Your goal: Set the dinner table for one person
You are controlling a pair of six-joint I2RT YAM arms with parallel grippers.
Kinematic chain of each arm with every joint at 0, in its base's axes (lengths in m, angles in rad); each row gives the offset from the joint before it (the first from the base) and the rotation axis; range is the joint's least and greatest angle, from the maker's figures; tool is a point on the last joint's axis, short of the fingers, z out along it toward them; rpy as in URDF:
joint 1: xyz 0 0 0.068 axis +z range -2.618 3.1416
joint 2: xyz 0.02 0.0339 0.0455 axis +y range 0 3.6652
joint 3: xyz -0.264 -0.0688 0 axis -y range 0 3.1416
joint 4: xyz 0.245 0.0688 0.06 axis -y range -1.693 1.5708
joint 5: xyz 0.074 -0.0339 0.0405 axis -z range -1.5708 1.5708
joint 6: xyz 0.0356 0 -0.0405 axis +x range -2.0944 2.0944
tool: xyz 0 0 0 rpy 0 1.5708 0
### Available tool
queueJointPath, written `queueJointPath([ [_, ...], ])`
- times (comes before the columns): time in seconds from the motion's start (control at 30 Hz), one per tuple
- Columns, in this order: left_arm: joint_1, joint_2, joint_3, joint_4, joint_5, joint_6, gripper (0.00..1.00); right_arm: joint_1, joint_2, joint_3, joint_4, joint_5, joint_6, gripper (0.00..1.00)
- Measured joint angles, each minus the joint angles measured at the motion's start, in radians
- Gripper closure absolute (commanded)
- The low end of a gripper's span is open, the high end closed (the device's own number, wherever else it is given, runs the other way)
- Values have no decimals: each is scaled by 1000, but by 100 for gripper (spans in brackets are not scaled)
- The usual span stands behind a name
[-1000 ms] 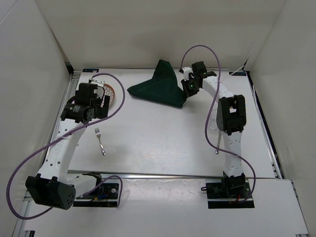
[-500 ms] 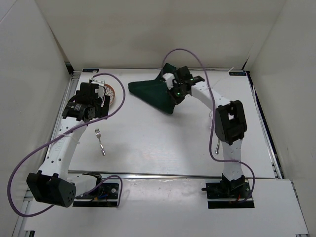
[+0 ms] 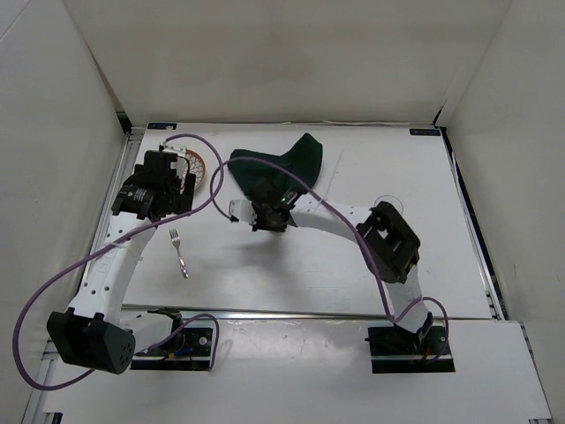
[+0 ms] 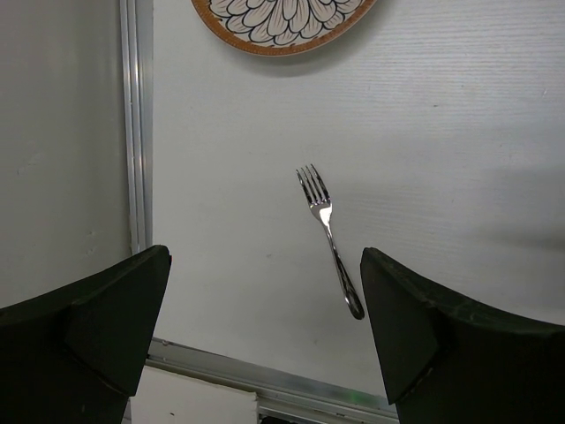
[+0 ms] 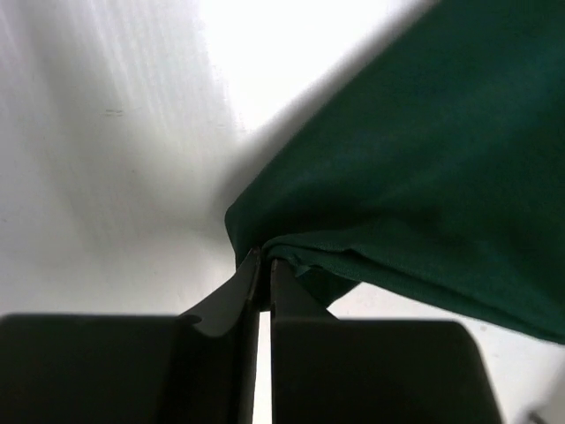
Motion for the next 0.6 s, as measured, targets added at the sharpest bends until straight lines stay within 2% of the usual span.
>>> queueJointPath([
  [0.13, 0, -19, -24, 6, -8, 0, 0, 76, 23, -46, 34, 145, -84, 100],
  [0.3, 0, -31, -45, 8, -20, 0, 0, 153, 26, -71, 73, 239, -132, 100],
  [0.37, 0, -31, -47, 8, -21, 0, 0, 180, 31, -76, 83, 251, -138, 94],
  [0.4, 0, -32, -47, 8, -22, 0, 0, 195, 33, -79, 85, 254, -138, 84],
  [0.43, 0, -33, -47, 8, -23, 0, 0, 209, 35, -83, 84, 257, -135, 70],
  [0.47, 0, -33, -47, 8, -23, 0, 0, 222, 37, -87, 80, 257, -130, 61],
  [0.53, 0, -36, -51, 11, -26, 0, 0, 250, 40, -87, 69, 256, -113, 36],
  [0.6, 0, -37, -52, 15, -27, 0, 0, 274, 40, -78, 50, 247, -79, 31],
])
